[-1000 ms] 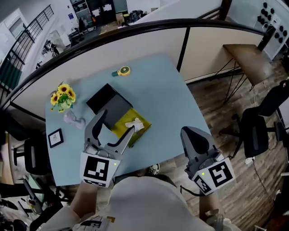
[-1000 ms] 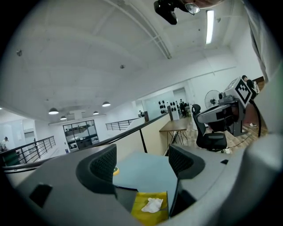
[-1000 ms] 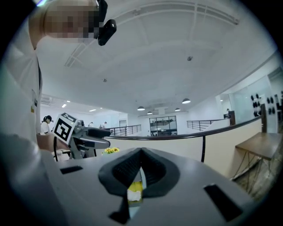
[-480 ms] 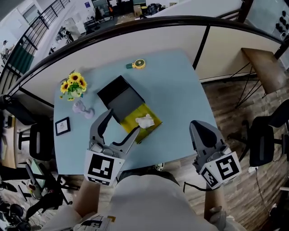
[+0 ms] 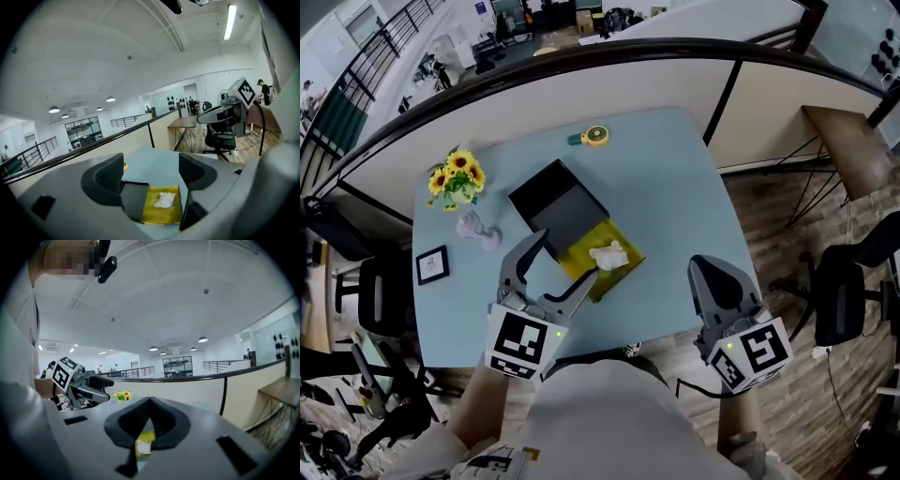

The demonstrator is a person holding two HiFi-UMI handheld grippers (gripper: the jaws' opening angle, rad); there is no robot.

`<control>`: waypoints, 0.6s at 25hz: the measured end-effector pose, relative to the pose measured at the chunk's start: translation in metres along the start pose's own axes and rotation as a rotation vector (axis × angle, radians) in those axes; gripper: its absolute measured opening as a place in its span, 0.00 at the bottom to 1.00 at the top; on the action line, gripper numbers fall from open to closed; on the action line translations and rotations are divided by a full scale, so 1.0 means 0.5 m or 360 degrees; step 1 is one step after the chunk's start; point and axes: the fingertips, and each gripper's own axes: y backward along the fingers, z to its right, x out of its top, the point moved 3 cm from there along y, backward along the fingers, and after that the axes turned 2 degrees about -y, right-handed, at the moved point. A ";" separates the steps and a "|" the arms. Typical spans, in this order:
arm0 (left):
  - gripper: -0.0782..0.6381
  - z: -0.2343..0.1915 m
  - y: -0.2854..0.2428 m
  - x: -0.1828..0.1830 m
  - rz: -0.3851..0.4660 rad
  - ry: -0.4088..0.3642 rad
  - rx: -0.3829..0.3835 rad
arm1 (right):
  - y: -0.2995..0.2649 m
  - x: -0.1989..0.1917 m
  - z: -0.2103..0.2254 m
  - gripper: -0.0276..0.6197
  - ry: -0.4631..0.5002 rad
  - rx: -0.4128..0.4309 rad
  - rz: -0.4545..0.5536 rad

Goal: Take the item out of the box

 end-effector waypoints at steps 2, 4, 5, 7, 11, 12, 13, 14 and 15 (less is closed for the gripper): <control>0.63 -0.002 -0.018 -0.025 -0.0052 -0.0022 -0.0042 | -0.011 -0.018 -0.003 0.05 -0.0028 -0.0010 -0.0028; 0.63 -0.003 -0.040 -0.051 -0.0102 -0.0049 -0.0081 | -0.023 -0.039 -0.005 0.05 -0.0053 -0.0018 -0.0062; 0.63 -0.003 -0.051 -0.065 -0.0129 -0.0064 -0.0098 | -0.029 -0.050 -0.006 0.05 -0.0063 -0.0023 -0.0080; 0.63 -0.005 -0.076 -0.095 -0.0189 -0.0092 -0.0130 | -0.043 -0.072 -0.007 0.05 -0.0086 -0.0031 -0.0117; 0.63 0.012 -0.132 -0.168 -0.0329 -0.0146 -0.0202 | -0.058 -0.118 -0.007 0.05 -0.0136 -0.0043 -0.0205; 0.63 0.019 -0.147 -0.186 -0.0355 -0.0153 -0.0223 | -0.061 -0.131 -0.005 0.05 -0.0143 -0.0049 -0.0230; 0.63 0.024 -0.162 -0.203 -0.0380 -0.0148 -0.0243 | -0.066 -0.145 -0.004 0.05 -0.0151 -0.0053 -0.0255; 0.63 0.028 -0.176 -0.221 -0.0406 -0.0135 -0.0264 | -0.071 -0.158 -0.005 0.05 -0.0163 -0.0054 -0.0279; 0.63 0.032 -0.189 -0.239 -0.0436 -0.0120 -0.0286 | -0.075 -0.169 -0.007 0.05 -0.0180 -0.0049 -0.0300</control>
